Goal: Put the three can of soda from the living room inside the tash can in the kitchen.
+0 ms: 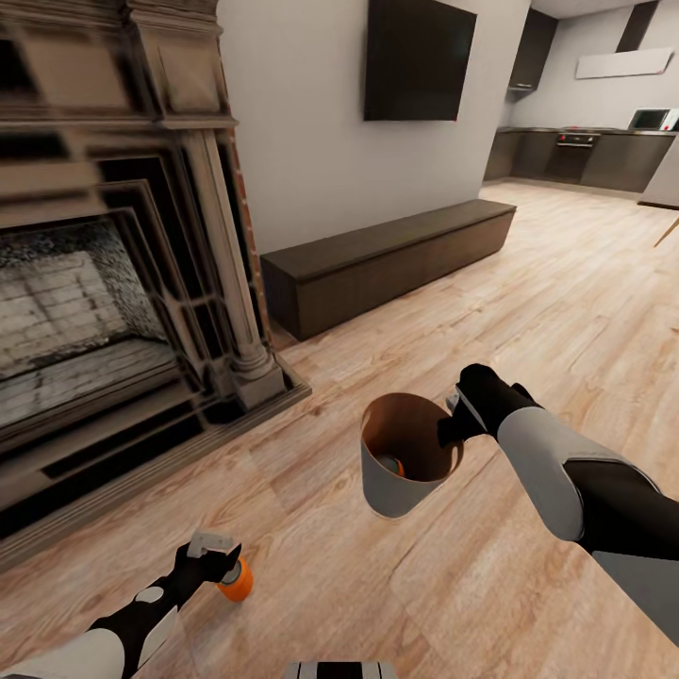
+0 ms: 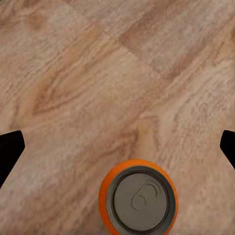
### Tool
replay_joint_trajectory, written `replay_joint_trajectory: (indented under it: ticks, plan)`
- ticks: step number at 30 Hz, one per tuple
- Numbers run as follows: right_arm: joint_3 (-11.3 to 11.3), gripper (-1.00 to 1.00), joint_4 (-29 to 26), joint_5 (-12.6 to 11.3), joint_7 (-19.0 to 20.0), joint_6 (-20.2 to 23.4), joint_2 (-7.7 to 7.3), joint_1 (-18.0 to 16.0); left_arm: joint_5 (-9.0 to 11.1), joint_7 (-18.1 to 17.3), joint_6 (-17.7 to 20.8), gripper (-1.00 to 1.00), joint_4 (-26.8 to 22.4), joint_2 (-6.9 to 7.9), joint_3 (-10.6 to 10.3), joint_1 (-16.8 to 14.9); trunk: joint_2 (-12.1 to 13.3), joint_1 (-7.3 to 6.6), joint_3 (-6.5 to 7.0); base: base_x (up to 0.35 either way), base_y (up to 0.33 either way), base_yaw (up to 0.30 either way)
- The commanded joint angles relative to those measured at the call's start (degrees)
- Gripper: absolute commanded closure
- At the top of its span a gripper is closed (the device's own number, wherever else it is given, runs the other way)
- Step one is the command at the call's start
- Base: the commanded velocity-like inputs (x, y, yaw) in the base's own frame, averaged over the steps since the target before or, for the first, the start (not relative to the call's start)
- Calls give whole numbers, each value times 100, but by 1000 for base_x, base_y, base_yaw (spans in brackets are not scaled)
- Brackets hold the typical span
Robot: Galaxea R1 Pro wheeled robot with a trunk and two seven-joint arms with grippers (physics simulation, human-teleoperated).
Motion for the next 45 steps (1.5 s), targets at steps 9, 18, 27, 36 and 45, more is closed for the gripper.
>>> replay_joint_trajectory:
  ticks: [9, 18, 27, 36, 45]
  plan:
    - [1, 100, -182, -172, 26, 23, 9, 23, -2, 0, 0, -100, 0, 0, -1, 0, 0, 0, 0, 0, 0, 0]
    - [-2, 100, -442, -172, 35, 23, 16, 24, -5, -3, 0, -100, 0, 0, -14, 64, -4, 7, -72, 0, 0, 0]
    - [5, 100, -472, -177, 37, 23, 93, 24, -26, -24, 15, -100, 0, -7, -26, 87, -16, 31, -298, 0, 0, 0]
    - [-8, 100, -778, -172, 37, 23, 263, 16, -20, -35, 9, -100, -8, -4, -28, 167, -16, 31, -335, 0, 0, 0]
    - [-238, 100, -836, -165, 37, 23, 304, 15, -18, -35, 4, -100, -9, -2, -28, 175, -16, 31, -412, 0, 0, 0]
